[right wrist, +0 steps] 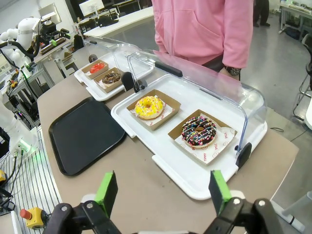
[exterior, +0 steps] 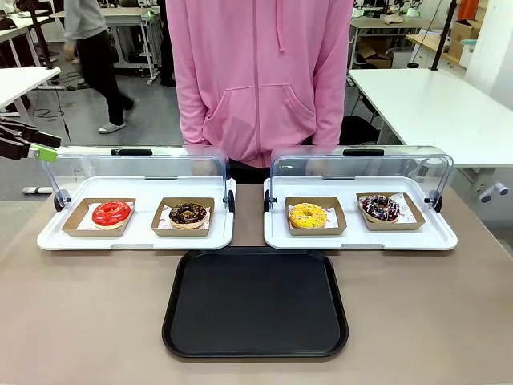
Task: Move the fourth donut from the left to the tray.
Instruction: Pick up the Paper togo box containing the Donut indicated by the person and place it on the Handle tray.
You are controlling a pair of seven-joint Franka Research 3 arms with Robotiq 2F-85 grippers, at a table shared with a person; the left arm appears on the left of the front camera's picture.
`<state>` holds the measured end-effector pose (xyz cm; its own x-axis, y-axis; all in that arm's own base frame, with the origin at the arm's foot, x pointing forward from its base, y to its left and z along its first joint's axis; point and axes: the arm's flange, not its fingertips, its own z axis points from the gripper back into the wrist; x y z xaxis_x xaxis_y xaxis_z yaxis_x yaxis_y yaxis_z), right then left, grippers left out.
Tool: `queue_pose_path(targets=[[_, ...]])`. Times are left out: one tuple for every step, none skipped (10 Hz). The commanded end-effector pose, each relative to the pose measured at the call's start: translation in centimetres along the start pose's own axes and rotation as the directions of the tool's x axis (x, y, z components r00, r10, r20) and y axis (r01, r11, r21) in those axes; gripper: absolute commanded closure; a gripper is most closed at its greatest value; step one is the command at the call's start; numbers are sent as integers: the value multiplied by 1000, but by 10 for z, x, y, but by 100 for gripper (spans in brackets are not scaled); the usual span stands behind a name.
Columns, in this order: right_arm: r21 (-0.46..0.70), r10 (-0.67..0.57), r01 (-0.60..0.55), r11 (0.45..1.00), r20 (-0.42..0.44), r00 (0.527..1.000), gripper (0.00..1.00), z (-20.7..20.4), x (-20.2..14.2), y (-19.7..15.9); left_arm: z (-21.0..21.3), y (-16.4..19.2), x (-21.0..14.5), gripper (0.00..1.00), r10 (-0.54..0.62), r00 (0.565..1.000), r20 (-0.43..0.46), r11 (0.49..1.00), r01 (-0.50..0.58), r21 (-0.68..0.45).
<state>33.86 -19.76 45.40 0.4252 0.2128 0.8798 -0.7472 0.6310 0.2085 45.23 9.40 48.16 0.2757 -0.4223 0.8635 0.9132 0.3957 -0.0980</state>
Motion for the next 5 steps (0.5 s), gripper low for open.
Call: queue_pose_path(targets=[[0,26,-26,1000,30,999,0,-1,2,-4,0,-1,1,0,1,1000,6,1000,-1,-4],[0,26,-26,1000,30,999,0,-1,2,-4,0,-1,1,0,1,1000,6,1000,-1,-4],[0,26,-26,1000,30,999,0,-1,2,-4,0,-1,1,0,1,1000,6,1000,-1,-4],[0,26,-26,1000,30,999,0,-1,2,-4,0,-1,1,0,1,1000,6,1000,-1,-4],[0,26,-26,1000,30,999,0,-1,2,-4,0,-1,1,0,1,1000,6,1000,-1,-4]])
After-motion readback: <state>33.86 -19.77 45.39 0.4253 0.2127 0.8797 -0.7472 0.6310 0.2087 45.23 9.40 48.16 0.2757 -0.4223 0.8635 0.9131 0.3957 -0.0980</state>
